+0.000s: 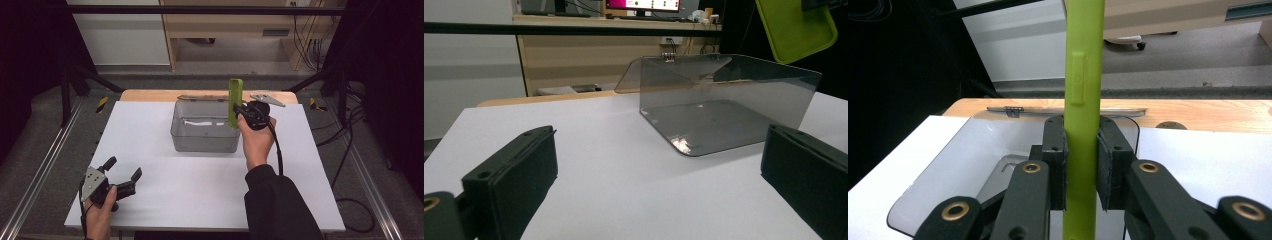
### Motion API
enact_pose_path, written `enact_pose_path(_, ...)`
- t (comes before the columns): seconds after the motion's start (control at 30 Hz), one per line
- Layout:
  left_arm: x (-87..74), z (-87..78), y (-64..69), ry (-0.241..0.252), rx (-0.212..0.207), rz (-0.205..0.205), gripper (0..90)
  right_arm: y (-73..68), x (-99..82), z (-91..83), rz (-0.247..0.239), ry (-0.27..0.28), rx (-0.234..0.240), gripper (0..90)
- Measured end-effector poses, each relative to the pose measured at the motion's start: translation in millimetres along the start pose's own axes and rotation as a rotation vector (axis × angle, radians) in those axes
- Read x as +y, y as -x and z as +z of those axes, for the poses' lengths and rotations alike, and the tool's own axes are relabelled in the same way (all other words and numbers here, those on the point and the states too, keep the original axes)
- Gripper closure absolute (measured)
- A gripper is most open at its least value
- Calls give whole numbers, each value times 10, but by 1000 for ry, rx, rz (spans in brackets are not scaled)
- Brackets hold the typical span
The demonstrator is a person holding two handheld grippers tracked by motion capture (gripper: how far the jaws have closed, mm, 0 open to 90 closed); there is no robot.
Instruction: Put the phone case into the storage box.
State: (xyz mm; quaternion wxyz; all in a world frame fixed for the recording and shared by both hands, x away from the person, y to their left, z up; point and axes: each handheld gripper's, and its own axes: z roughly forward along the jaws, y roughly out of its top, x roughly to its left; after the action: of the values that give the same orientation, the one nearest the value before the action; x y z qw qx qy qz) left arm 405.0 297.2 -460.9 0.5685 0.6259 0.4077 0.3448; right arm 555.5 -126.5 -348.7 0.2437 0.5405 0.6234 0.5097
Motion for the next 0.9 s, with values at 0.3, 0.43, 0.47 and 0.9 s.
enact_pose_path(0.3, 0, 2, 1, 2, -4, 1, 15, -1, -15, 31, -15, -15, -26, 773)
enact_pose_path(0.43, 2, 2, 3, 2, -4, 0, 16, -2, -23, 42, -29, -23, -39, 773)
enact_pose_path(0.47, 1, 3, 3, 1, -5, 0, 16, -3, -26, 46, -35, -24, -45, 773)
enact_pose_path(0.9, 2, 5, 8, -1, -11, 1, 15, -21, -66, 96, -65, -48, -81, 773)
